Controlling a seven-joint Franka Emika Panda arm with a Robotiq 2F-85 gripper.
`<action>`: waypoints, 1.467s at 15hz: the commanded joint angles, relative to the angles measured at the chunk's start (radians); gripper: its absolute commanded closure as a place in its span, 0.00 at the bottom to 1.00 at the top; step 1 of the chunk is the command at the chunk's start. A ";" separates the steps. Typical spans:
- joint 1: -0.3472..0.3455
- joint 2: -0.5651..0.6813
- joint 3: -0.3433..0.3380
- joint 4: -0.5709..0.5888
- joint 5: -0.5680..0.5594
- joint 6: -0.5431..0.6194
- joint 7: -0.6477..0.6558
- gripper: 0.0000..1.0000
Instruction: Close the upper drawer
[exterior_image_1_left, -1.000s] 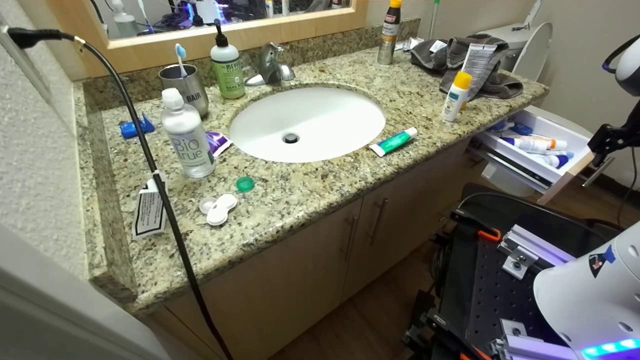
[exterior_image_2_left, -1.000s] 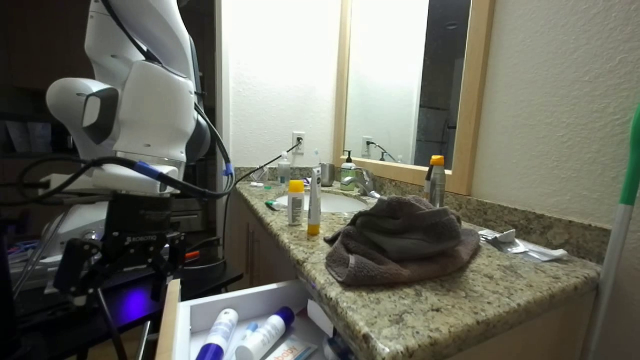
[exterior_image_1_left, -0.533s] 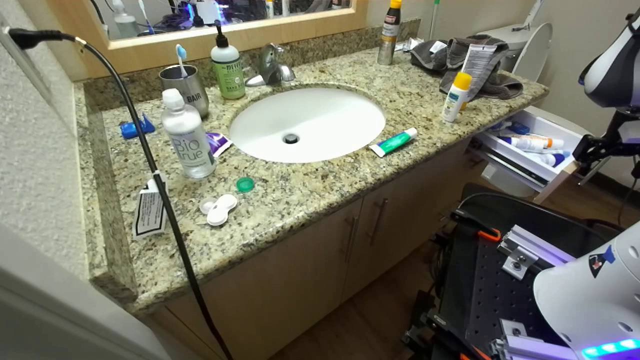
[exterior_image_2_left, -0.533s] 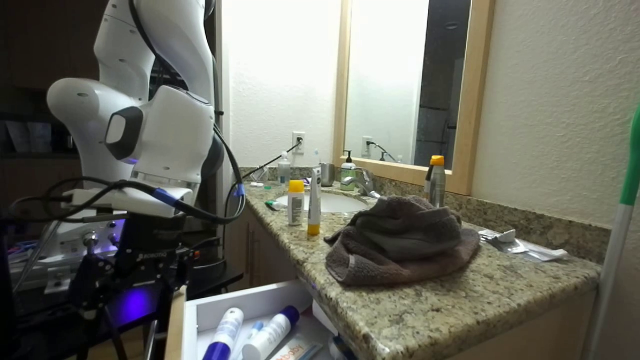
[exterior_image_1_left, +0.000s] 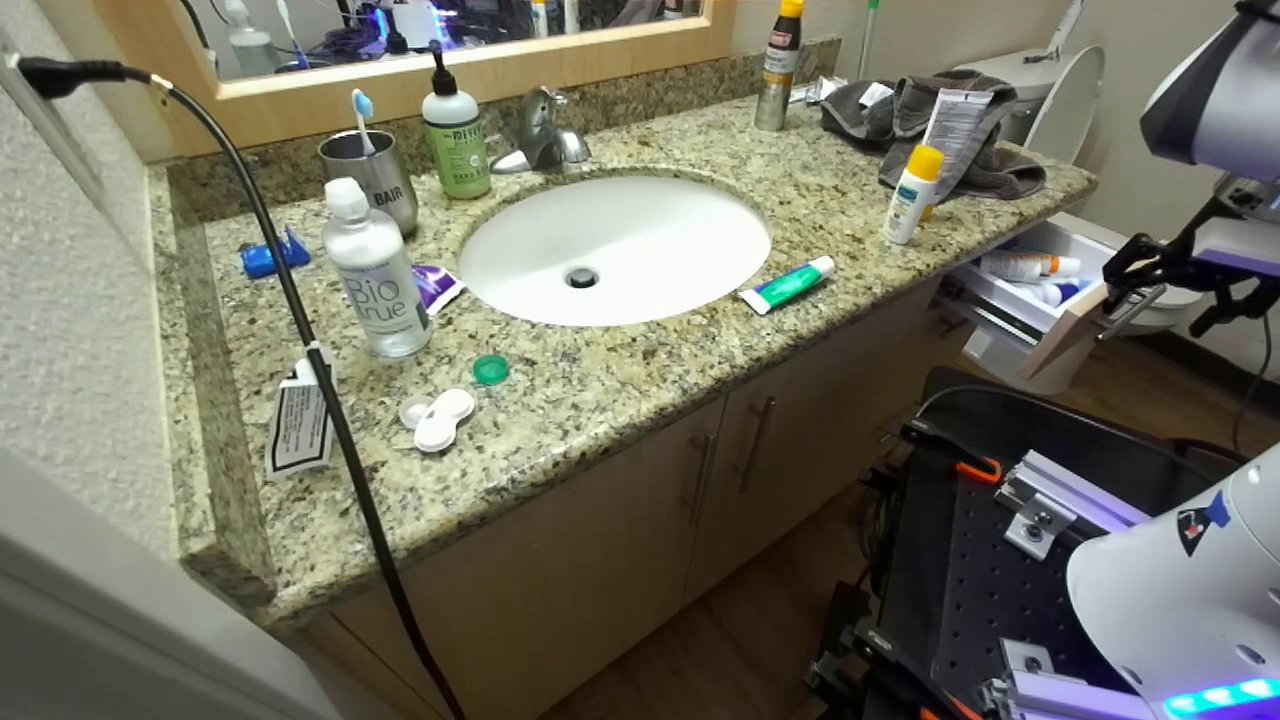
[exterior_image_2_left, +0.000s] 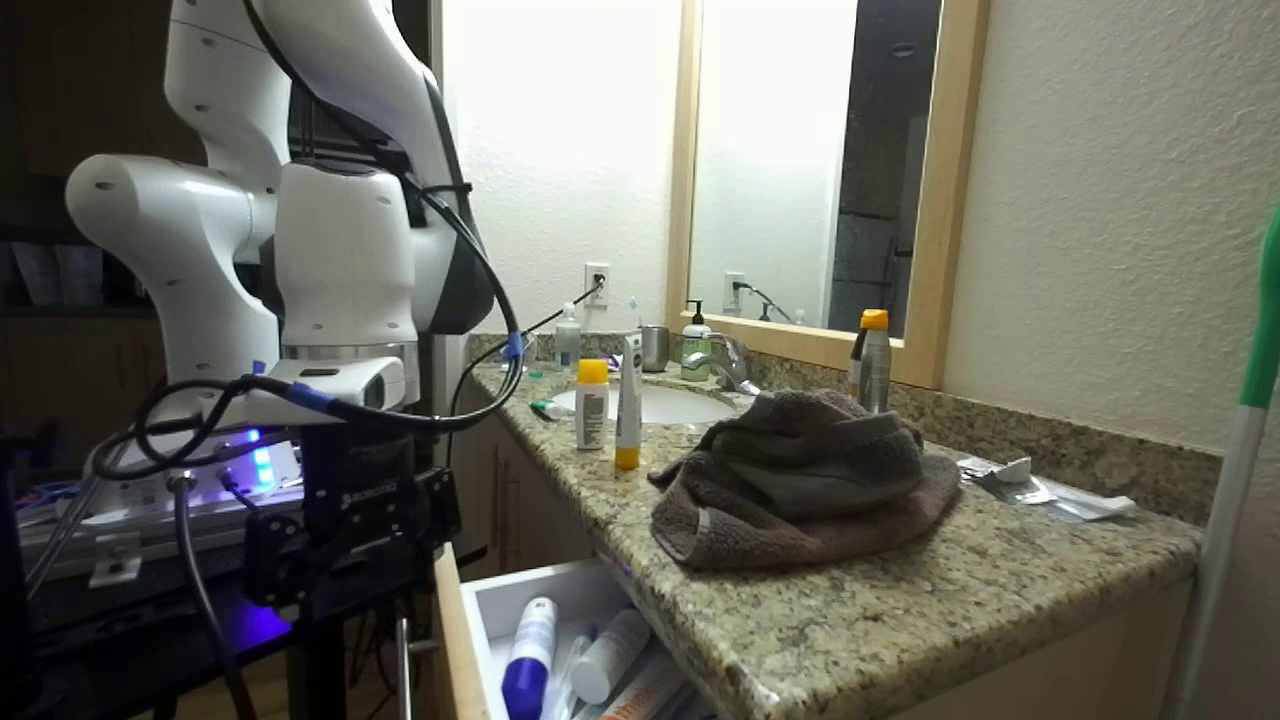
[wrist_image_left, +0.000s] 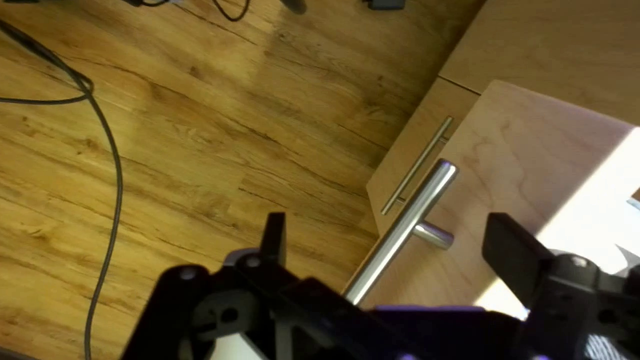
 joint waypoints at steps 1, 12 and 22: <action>-0.209 -0.023 0.241 0.043 0.284 -0.037 -0.184 0.00; -0.212 0.078 0.248 0.071 0.375 0.058 -0.364 0.00; -0.213 0.021 0.161 0.055 0.245 -0.035 -0.365 0.00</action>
